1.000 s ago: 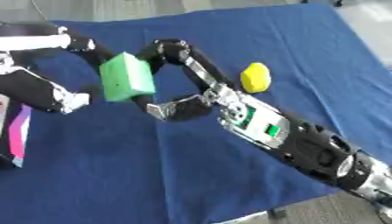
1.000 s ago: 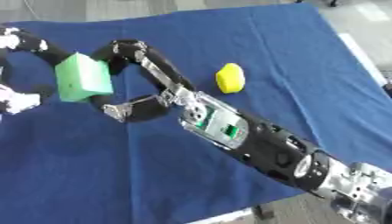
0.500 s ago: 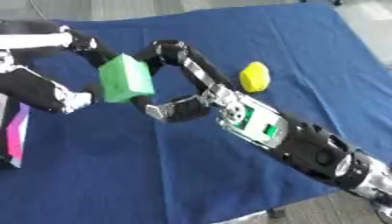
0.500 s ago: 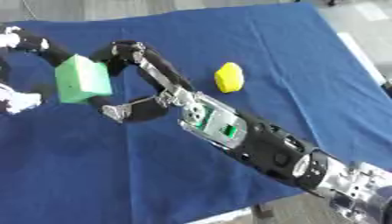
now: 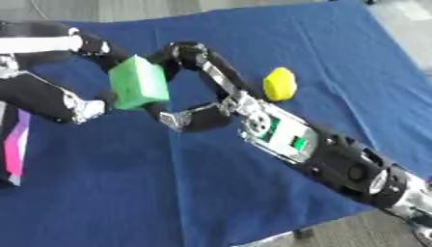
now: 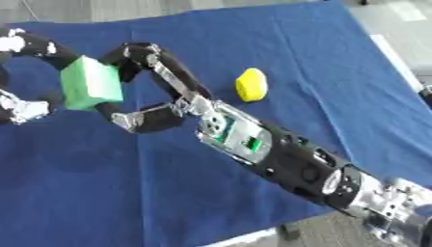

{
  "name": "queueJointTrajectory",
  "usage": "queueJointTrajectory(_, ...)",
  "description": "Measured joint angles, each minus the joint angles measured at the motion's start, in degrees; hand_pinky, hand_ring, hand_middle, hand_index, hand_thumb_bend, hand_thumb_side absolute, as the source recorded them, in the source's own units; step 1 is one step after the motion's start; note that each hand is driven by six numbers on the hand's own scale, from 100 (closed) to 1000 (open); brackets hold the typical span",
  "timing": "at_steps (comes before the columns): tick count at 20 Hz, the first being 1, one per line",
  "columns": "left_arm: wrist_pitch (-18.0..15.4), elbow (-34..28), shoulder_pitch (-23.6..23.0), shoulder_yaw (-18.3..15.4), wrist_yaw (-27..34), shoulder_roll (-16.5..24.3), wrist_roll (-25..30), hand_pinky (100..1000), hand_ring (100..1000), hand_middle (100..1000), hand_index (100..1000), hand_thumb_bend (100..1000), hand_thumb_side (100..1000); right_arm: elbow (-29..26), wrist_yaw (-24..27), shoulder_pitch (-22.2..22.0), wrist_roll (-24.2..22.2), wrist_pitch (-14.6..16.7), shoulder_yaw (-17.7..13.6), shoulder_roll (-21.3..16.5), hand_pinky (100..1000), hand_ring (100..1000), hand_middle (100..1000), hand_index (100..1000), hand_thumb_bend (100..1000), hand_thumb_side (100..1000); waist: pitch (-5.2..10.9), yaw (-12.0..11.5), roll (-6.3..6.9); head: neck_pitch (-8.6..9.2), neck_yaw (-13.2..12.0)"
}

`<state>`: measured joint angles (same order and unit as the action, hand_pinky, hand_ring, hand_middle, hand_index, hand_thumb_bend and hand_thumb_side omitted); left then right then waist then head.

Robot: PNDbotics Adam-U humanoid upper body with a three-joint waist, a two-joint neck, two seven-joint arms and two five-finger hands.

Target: Pick up the objects with one hand, pass them to the other hand, and then place them into the box on the other side of the table.

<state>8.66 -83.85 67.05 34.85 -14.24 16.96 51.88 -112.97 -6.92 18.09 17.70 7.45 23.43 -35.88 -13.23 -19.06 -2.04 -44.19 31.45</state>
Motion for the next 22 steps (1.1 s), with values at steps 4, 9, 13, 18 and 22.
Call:
queueJointTrajectory(4,-0.21,0.0,0.0,0.04,0.0,-0.09,-0.12,1000,850,690,900,100,406,-0.26,0.19,0.05,0.3,-0.89,0.01,-0.18,570,584,529,586,228,100,0.0,0.0,0.0,0.0,0.15)
queueJointTrajectory(9,-0.5,0.03,0.0,0.13,-0.01,-0.1,-0.21,1000,851,690,899,100,457,-0.4,0.23,0.26,0.5,-1.84,0.04,-0.2,570,584,533,592,226,100,0.0,0.02,0.0,0.0,0.49)
queueJointTrajectory(13,-0.87,0.07,0.0,0.25,-0.2,-0.1,-0.27,1000,853,694,899,100,488,-0.4,0.41,0.5,0.43,-2.51,0.16,-0.22,569,583,536,594,227,100,0.0,0.07,0.0,0.0,0.53)
queueJointTrajectory(18,-1.4,0.41,0.0,0.51,-0.69,-0.1,-0.29,1000,857,700,900,100,459,-0.4,0.88,0.58,0.19,-3.49,0.3,-0.24,568,584,541,598,224,100,-0.13,0.16,0.0,0.0,0.54)
queueJointTrajectory(22,-1.98,0.75,0.01,0.68,-1.43,-0.11,-0.37,1000,858,700,899,100,424,-0.4,1.44,0.88,0.13,-4.07,0.35,-0.26,569,584,543,600,222,100,-0.19,0.21,0.0,0.0,0.54)
